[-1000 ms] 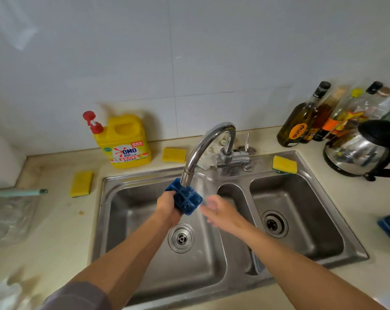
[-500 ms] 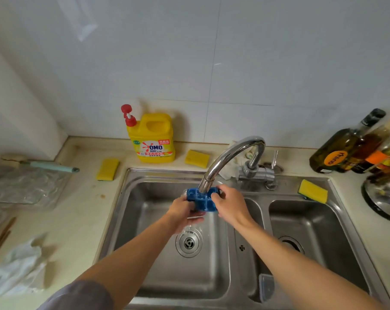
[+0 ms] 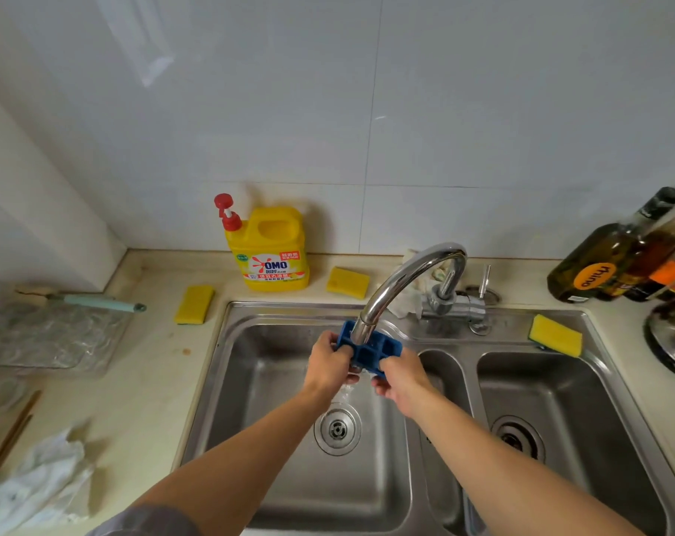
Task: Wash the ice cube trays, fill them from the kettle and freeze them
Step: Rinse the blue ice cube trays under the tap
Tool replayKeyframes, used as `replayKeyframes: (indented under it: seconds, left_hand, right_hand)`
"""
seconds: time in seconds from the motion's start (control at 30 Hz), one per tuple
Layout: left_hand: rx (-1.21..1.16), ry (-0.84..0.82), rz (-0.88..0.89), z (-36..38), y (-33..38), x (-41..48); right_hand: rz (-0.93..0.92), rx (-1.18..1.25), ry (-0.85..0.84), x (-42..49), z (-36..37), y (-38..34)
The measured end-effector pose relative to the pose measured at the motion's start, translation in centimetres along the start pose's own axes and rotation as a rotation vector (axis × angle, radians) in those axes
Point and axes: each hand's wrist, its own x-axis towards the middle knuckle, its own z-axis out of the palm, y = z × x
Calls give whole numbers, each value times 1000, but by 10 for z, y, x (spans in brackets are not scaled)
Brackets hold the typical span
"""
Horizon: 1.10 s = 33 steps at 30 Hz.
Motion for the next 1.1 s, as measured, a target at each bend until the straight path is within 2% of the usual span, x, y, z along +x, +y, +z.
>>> replayKeyframes:
  seconds: [0.13,0.2,0.3,0.43,0.47,0.57,0.63,0.73,0.9,1.0,1.1]
  left_hand:
    - [-43,65,-40,-18,2,2]
    - [-75,-13,-96,-21,2,-1]
    - [-38,-107,-81,-18,-2,-3]
    - [-125,-6,-164,-24,-4,1]
    - [-128,-24,-197,-25,-4,1]
    - [-63,-215,-240,-21,-7,-3]
    - [-52,-264,-255,-19,-8,-5]
    - [-24,-160,-252,-21,-10,2]
    - [0,-232,-208,-14,-7,-2]
    - [-48,-107,-225,-18,-6,3]
    - [-144,-106,-266,-23,-6,4]
  right_hand:
    - [-38,75,-99,-1,14,-2]
    - [-22,99,-78,0,12,-2]
    - [-4,75,28,4,10,1]
    - [-108,-73,-53,-3,21,1]
    - [-130,-78,-52,-3,21,0]
    - [-108,-32,70,5,12,-2]
    - [-124,-67,98,7,9,-2]
    - [-179,-131,-5,2,12,-6]
    - [-134,-72,119,6,4,-3]
    - [-176,-175,19,0,10,-1]
    - [-255,-139,49,-4,12,-9]
